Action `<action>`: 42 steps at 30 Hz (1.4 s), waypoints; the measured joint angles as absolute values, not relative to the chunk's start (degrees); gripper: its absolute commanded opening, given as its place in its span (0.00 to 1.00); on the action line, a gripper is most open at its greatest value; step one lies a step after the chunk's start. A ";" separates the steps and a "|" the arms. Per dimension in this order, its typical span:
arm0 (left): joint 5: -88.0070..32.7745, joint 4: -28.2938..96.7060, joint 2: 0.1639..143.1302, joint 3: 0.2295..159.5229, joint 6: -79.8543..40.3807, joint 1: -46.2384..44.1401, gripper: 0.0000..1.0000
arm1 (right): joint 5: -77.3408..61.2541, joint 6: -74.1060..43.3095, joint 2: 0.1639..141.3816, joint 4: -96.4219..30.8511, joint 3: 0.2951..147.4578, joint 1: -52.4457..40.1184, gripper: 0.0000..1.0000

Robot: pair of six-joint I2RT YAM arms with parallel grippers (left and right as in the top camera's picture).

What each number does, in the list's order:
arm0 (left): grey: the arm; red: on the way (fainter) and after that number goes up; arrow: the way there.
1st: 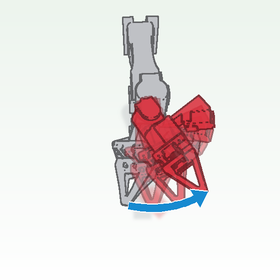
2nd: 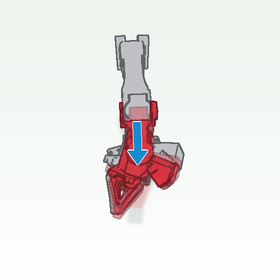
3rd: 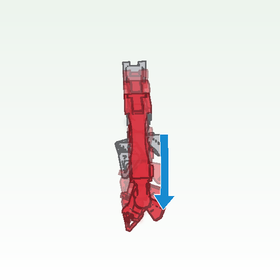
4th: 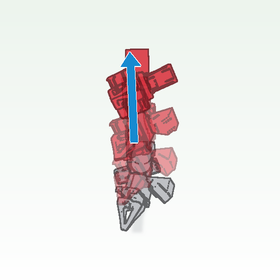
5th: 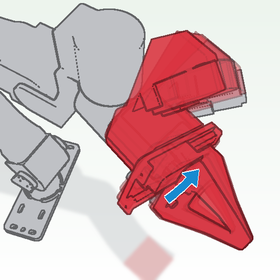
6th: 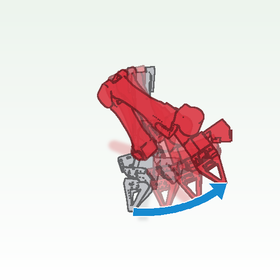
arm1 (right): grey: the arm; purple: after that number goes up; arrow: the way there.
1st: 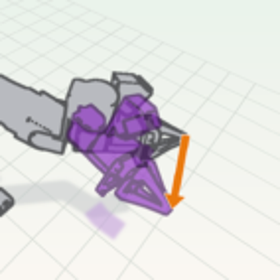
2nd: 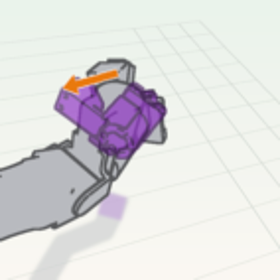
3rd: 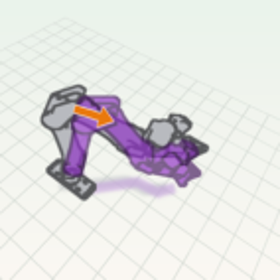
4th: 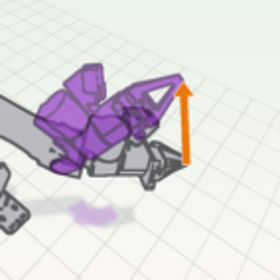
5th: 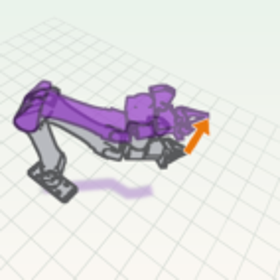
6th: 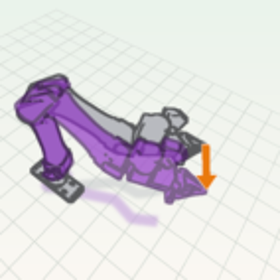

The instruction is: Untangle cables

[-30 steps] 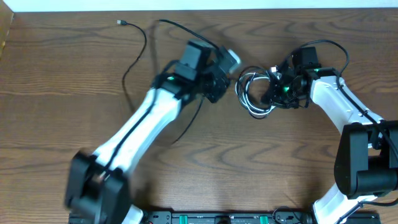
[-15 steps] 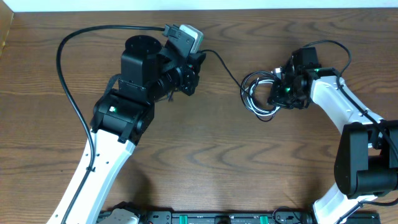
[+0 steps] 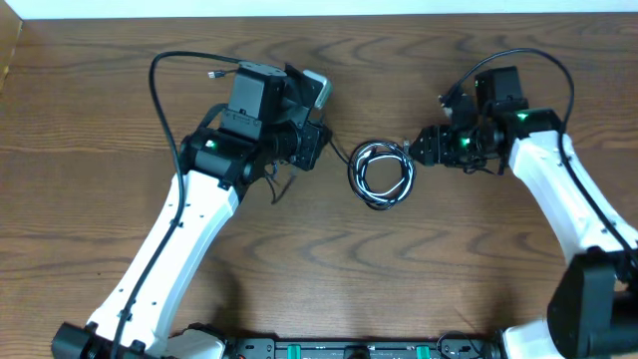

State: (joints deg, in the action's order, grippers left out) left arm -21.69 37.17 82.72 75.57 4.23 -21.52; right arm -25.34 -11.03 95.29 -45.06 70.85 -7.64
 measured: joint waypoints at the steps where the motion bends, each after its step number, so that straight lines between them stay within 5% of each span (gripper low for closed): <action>1: -21.69 37.89 83.18 75.57 3.84 -21.52 0.50 | -23.66 -12.78 94.70 -45.36 71.00 -7.64 0.65; 4: -21.74 39.42 84.29 75.57 4.10 -21.52 0.65 | -19.79 -16.40 94.65 -45.76 71.09 -7.62 0.65; 10: -22.63 40.53 86.78 75.57 4.03 -22.61 0.74 | -17.74 -18.33 94.65 -45.78 71.09 -7.62 0.62; 13: -22.92 40.51 88.55 75.57 3.95 -24.93 0.94 | -17.02 -18.90 94.65 -45.80 71.09 -7.62 0.61; 25: -18.33 37.52 96.77 75.57 -0.25 -21.98 0.95 | -16.45 -18.90 94.65 -46.11 71.09 -7.62 0.61; 34: -36.40 36.21 91.39 79.46 10.59 -21.78 0.98 | -16.45 -18.61 94.65 -46.22 71.09 -7.62 0.61; 40: -34.98 36.67 85.65 80.42 15.11 -21.82 1.00 | -16.43 -18.41 94.67 -46.24 71.09 -7.62 0.62; 42: -33.41 37.32 85.76 80.42 15.33 -21.87 0.91 | -16.43 -18.41 94.65 -46.26 71.09 -7.62 0.62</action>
